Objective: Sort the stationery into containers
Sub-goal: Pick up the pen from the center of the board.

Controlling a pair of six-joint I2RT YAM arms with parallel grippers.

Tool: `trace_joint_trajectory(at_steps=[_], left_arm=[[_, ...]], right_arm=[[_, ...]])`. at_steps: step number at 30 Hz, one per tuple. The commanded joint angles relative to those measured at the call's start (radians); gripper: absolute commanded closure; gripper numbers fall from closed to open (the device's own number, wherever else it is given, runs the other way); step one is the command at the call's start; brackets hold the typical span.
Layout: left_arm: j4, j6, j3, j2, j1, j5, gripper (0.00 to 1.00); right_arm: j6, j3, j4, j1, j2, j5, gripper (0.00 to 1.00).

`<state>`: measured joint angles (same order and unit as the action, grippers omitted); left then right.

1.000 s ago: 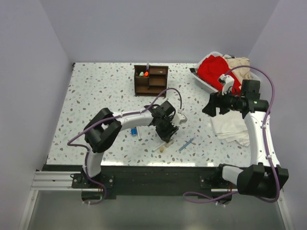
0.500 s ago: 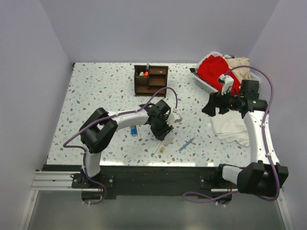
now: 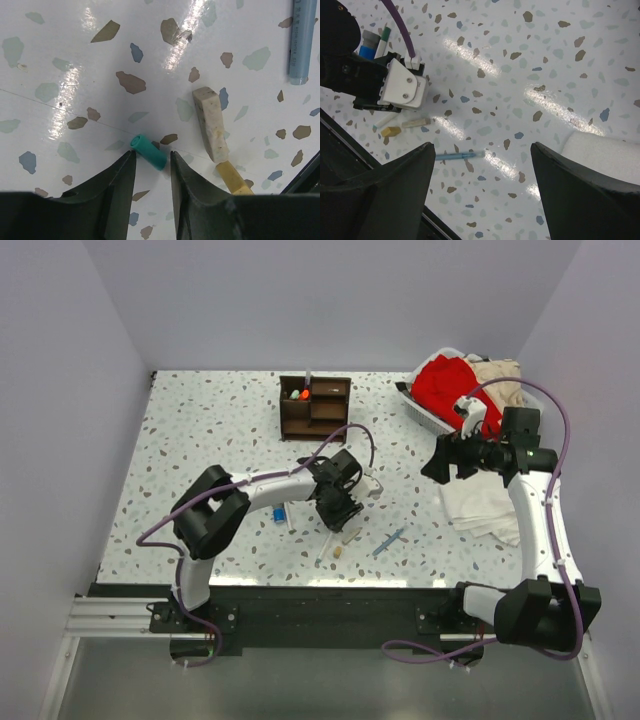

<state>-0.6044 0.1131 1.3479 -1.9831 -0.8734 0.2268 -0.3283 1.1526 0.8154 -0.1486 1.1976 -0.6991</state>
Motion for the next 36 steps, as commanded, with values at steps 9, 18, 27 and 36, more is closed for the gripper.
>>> trace_joint_trajectory(at_steps=[9, 18, 27, 36], left_arm=[[-0.009, -0.062, -0.095, -0.174, -0.055, -0.056, 0.73], [-0.050, -0.041, -0.050, -0.186, -0.047, -0.024, 1.00], [-0.311, 0.126, 0.357, -0.043, 0.080, 0.103, 1.00], [-0.250, 0.238, 0.766, 0.050, 0.211, 0.126, 1.00]], right_arm=[[-0.034, 0.007, 0.022, 0.004, -0.035, 0.006, 0.18], [-0.012, 0.028, 0.018, 0.004, -0.017, 0.041, 0.18], [0.104, 0.176, -0.041, 0.004, 0.083, 0.062, 0.18], [0.198, 0.240, -0.128, 0.004, 0.169, 0.107, 0.19]])
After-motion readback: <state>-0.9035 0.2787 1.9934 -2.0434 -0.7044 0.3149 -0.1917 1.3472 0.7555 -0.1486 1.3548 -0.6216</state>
